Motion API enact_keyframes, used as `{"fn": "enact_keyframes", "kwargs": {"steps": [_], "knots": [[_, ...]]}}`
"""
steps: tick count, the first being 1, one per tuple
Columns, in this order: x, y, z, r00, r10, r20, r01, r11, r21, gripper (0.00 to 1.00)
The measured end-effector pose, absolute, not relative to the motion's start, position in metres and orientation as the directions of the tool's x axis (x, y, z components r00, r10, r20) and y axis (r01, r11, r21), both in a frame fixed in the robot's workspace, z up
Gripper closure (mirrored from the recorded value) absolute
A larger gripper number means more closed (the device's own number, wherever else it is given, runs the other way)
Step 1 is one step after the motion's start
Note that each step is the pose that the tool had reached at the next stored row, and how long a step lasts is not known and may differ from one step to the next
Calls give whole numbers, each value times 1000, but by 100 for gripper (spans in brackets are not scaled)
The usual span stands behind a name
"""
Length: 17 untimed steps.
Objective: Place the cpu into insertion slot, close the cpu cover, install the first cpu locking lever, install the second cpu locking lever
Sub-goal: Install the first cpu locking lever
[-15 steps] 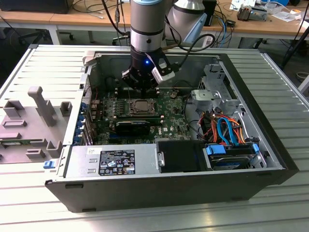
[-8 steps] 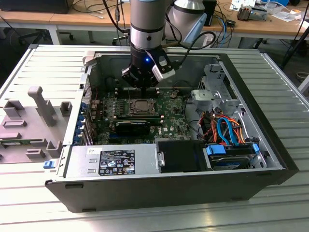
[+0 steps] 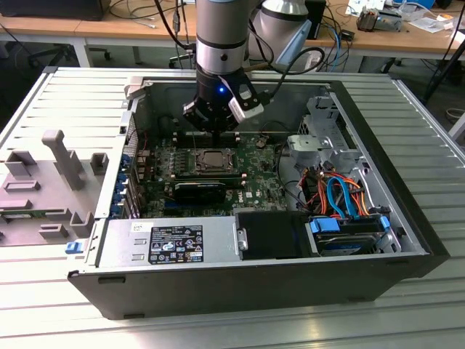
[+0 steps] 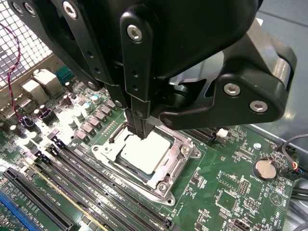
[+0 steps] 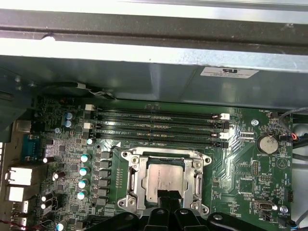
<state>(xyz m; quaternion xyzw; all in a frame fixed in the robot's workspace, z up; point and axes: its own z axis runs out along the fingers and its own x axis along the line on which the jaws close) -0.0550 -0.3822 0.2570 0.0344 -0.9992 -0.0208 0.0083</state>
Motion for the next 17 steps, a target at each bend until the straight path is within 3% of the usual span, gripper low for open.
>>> {"fn": "enact_keyframes", "kwargs": {"steps": [17], "knots": [[-98, -382, 257, -998, -69, 10, -68, 997, 42, 89]]}}
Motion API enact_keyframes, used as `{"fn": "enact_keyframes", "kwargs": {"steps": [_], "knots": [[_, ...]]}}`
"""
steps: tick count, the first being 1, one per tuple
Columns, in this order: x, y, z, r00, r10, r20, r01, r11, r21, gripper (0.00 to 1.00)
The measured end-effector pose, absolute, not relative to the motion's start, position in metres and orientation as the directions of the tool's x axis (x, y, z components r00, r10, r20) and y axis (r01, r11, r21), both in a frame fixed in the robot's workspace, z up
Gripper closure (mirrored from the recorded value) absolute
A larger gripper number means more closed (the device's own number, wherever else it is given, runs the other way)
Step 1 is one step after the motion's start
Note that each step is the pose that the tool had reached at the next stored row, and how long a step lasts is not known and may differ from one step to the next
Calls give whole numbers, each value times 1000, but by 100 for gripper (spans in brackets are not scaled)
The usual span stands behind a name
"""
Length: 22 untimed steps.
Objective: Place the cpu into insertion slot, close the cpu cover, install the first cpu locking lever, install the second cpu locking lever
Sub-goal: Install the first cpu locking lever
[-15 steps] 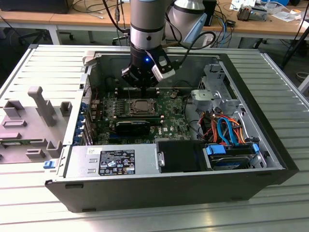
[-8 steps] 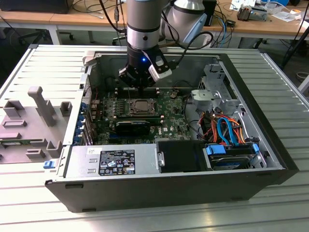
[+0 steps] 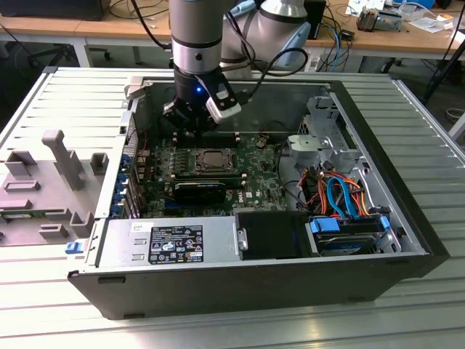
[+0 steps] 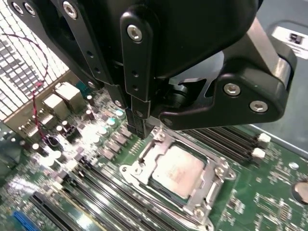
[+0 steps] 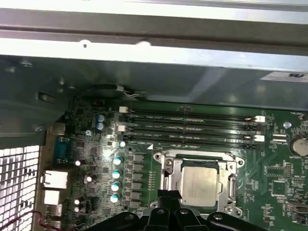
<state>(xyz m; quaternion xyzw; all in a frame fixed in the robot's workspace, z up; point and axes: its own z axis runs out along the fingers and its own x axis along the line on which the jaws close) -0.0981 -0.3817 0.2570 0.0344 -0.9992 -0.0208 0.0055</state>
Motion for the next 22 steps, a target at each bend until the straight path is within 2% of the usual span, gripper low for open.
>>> {"fn": "enact_keyframes", "kwargs": {"steps": [22], "knots": [[-117, -345, 262, -998, -70, 0, -70, 997, 31, 89]]}}
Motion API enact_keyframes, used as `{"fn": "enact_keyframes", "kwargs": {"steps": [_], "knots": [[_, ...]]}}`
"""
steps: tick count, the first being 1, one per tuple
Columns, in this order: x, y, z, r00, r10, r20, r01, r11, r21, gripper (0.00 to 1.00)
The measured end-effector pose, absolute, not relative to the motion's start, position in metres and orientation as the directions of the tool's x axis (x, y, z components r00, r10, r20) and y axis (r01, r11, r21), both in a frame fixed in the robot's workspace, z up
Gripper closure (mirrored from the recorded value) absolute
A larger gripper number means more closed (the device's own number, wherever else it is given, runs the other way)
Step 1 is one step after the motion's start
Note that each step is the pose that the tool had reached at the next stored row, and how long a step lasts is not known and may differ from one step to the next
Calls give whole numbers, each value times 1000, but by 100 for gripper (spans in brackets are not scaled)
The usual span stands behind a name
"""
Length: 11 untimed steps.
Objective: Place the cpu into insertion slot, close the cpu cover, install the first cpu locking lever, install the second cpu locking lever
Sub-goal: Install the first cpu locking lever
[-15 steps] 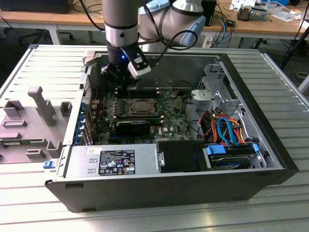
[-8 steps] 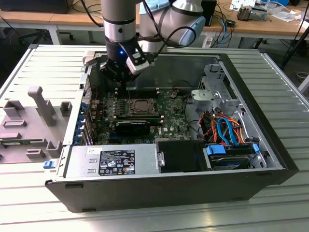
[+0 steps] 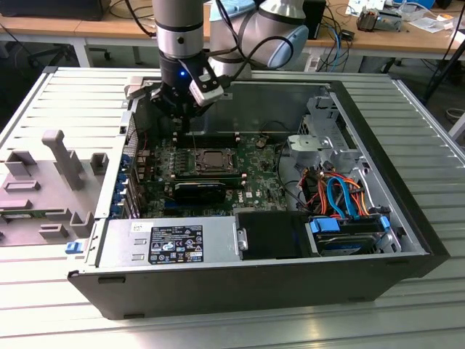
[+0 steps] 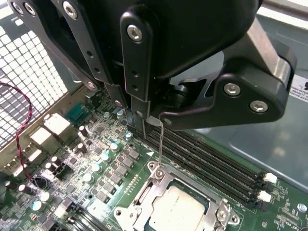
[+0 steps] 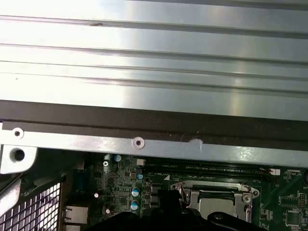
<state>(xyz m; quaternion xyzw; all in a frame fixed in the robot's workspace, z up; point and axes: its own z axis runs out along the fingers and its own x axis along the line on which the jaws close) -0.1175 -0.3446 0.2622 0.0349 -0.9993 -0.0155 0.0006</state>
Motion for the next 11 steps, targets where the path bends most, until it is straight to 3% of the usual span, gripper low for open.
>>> {"fn": "enact_keyframes", "kwargs": {"steps": [11], "knots": [[-115, -345, 260, -998, -70, 0, -70, 997, 31, 89]]}}
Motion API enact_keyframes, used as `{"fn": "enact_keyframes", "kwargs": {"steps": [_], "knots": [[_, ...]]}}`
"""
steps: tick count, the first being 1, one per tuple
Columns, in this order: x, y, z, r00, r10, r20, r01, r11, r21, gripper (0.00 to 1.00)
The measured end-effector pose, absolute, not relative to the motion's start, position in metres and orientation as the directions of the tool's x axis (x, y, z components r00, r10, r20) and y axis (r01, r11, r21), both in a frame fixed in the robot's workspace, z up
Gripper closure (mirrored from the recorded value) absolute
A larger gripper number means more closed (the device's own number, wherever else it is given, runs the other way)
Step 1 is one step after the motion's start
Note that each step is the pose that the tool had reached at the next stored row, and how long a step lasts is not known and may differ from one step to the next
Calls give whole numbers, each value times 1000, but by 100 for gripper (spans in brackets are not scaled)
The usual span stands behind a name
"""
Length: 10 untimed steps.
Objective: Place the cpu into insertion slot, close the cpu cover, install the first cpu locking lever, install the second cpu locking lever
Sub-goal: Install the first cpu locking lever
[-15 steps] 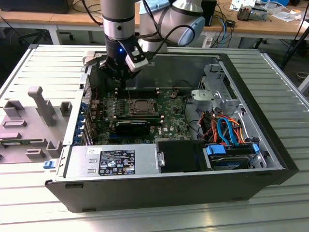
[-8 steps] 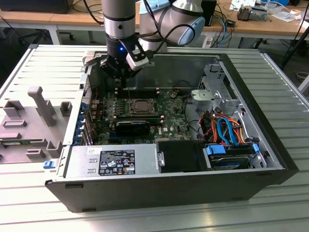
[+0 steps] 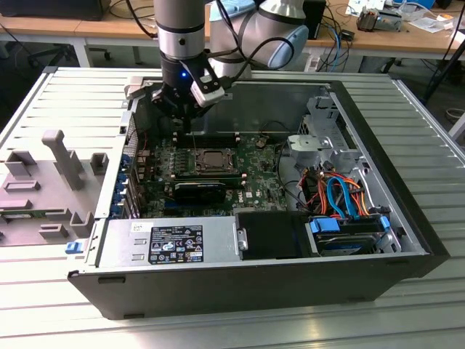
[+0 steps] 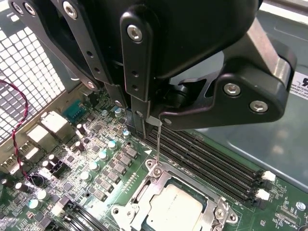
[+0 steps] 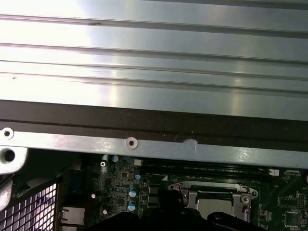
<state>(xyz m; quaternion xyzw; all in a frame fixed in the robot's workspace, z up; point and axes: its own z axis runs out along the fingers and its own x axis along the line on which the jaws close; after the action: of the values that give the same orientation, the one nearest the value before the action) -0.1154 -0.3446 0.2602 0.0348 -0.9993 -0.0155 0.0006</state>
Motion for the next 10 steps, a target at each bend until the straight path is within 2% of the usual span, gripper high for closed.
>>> {"fn": "enact_keyframes", "kwargs": {"steps": [10], "knots": [[-113, -345, 260, -998, -70, 0, -70, 997, 31, 89]]}}
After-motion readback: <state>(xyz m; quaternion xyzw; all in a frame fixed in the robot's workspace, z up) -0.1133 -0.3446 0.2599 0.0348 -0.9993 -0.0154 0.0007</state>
